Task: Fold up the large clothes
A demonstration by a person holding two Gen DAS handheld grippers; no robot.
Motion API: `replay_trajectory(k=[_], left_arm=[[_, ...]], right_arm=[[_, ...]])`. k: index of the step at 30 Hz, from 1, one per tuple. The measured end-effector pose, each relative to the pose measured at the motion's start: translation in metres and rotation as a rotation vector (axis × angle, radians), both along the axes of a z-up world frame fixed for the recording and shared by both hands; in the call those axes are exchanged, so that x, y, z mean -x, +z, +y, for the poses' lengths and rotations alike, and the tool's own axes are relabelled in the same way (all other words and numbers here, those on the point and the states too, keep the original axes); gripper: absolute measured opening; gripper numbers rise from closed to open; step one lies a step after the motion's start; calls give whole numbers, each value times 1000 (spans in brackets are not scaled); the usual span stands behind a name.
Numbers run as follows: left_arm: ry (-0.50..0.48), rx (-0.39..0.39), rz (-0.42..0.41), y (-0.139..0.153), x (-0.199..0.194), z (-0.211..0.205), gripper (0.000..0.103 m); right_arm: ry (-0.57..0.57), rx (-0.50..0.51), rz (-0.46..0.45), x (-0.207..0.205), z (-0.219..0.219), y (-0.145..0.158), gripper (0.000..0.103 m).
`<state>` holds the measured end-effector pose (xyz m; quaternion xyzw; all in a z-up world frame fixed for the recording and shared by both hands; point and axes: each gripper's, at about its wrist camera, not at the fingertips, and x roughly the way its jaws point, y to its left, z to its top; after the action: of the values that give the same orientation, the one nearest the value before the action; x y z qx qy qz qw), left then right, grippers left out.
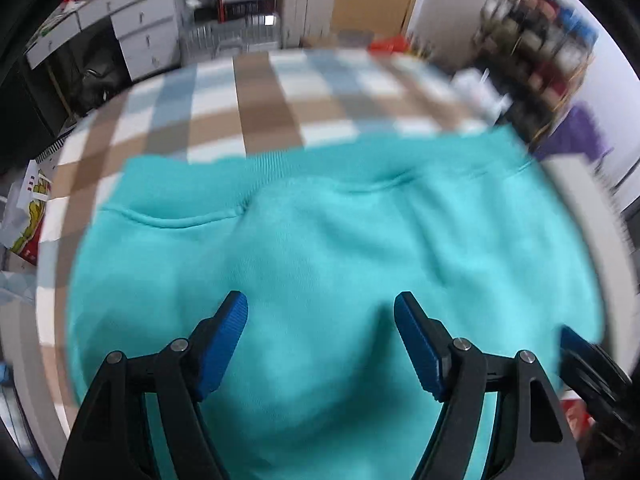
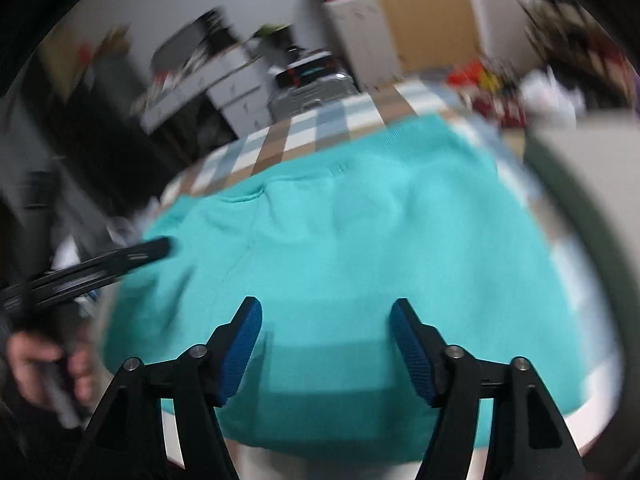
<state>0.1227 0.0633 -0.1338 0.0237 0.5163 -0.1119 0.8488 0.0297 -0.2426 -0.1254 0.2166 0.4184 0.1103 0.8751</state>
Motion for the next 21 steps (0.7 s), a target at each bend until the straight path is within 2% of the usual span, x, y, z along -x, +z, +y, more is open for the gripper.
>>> replay_trajectory(k=[2, 3, 5, 8, 10, 14, 16, 18, 20, 21], left_arm=[[-31, -71, -48, -19, 1, -7, 77], [-34, -85, -68, -20, 4, -8, 78], [-31, -76, -49, -19, 3, -2, 77], [-30, -85, -3, -6, 2, 0, 77], [-18, -98, -8, 8, 12, -6, 77], [-137, -76, -25, 21, 55, -33, 77], [-197, -106, -24, 15, 66, -47, 77], [-189, -143, 23, -6, 61, -51, 81], [-132, -78, 63, -24, 53, -39, 93], [-115, -69, 55, -25, 51, -36, 93]], right_arm=[[13, -4, 45, 1, 0, -10, 68], [31, 2, 33, 2, -1, -6, 68], [8, 17, -23, 5, -5, -1, 68], [8, -5, 3, -2, -10, -5, 68], [-9, -48, -6, 1, -16, -4, 68], [-54, -129, -32, 14, -30, 1, 70], [-96, -160, -64, 27, -40, 6, 70], [-141, -184, -87, 38, -49, 10, 70], [-177, -247, -95, 48, -58, 10, 71], [-194, -313, -99, 57, -65, 9, 71]])
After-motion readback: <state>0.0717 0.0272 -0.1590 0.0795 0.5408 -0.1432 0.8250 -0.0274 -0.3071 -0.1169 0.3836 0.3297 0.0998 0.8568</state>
